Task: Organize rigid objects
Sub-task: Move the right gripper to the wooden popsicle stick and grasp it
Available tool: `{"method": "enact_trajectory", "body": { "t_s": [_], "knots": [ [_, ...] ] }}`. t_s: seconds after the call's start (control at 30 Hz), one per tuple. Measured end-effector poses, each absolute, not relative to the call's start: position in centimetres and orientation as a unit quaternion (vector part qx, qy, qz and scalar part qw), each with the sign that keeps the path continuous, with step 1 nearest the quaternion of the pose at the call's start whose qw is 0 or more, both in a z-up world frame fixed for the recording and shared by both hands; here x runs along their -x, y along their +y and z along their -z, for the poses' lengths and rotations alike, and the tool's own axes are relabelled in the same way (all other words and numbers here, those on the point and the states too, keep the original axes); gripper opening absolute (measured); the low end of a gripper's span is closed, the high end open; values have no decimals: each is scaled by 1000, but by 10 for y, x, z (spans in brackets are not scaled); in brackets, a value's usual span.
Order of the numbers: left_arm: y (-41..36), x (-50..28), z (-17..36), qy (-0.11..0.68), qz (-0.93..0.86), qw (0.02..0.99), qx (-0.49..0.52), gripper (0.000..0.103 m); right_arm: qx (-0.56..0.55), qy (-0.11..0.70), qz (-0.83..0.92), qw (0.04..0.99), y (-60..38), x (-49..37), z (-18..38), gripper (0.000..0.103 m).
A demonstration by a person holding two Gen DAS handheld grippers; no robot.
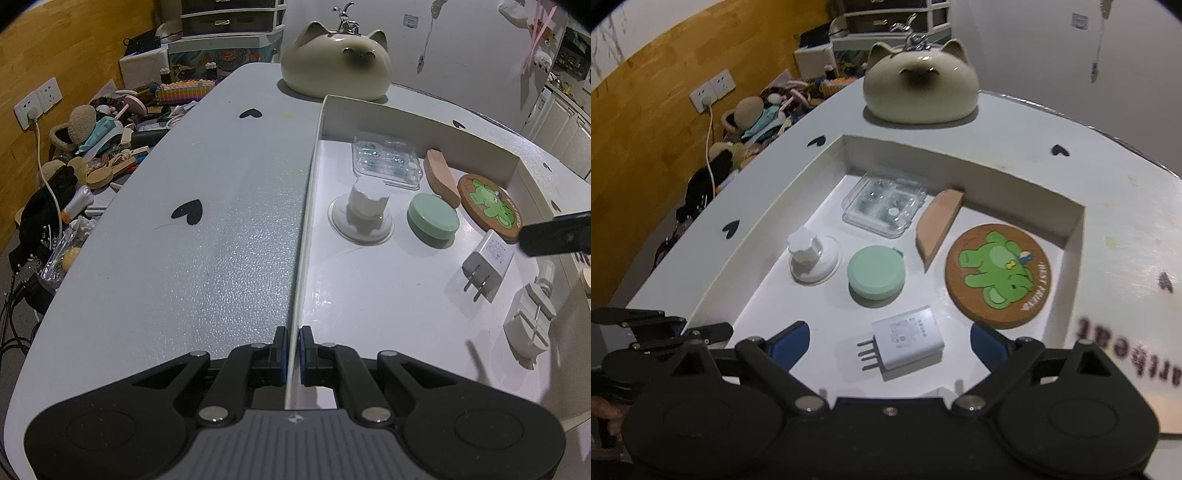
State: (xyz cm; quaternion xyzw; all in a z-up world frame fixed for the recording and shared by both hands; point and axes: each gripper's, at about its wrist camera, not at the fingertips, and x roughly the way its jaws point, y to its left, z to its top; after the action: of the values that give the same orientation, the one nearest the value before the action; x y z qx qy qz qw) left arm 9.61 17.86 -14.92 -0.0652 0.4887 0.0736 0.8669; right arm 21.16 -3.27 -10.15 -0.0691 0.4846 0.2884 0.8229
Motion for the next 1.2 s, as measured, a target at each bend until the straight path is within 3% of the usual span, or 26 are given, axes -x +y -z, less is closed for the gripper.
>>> {"method": "enact_trajectory", "body": {
  "t_s": [0.4,0.83,1.2],
  "knots": [
    [179,-96,149,489,-73,867,66,6,-15,464,-181,867,-120,-206,80,96],
    [181,-99,150,484,-75,868,85,5,-178,498,-14,849,-226,-206,136,96],
    [185,-111,149,486,-71,867,85,5,-253,492,35,832,-255,-231,167,96]
  ]
}}
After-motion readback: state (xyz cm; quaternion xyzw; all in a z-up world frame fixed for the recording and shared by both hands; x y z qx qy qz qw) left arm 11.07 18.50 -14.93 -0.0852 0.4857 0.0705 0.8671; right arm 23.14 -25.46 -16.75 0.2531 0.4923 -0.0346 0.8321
